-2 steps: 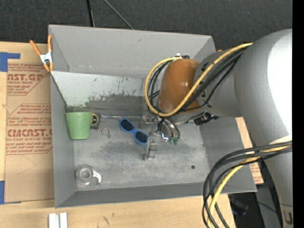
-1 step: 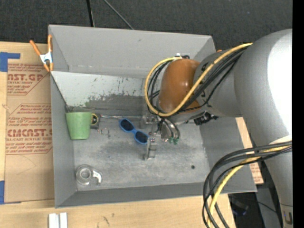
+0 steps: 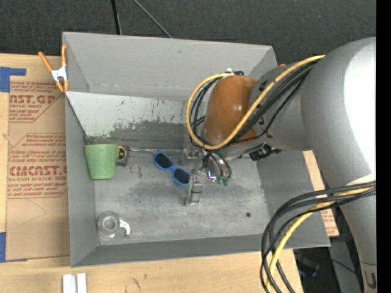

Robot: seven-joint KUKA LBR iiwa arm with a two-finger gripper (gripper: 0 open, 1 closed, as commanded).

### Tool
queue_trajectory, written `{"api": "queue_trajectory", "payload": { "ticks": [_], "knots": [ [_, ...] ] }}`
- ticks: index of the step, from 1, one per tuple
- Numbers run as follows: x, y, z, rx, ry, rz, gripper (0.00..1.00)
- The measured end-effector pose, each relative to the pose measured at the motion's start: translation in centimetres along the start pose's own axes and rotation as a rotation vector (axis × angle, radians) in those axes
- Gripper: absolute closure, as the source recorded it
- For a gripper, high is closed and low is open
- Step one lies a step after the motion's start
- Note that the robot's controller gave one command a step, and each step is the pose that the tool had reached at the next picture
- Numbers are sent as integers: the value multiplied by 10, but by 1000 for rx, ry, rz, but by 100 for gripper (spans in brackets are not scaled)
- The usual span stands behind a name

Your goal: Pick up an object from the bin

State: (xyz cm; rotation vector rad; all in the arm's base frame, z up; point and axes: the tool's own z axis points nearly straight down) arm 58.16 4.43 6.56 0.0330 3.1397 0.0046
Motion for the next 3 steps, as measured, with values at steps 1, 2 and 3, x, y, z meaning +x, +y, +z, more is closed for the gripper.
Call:
{"api": "queue_trajectory", "payload": {
  "ticks": [1, 2, 3],
  "knots": [
    [0, 0, 0, 0, -1, 0, 100],
    [-3, 1, -83, 1, -9, 0, 100],
    [-5, 2, -133, 1, -6, -1, 100]
  ]
}}
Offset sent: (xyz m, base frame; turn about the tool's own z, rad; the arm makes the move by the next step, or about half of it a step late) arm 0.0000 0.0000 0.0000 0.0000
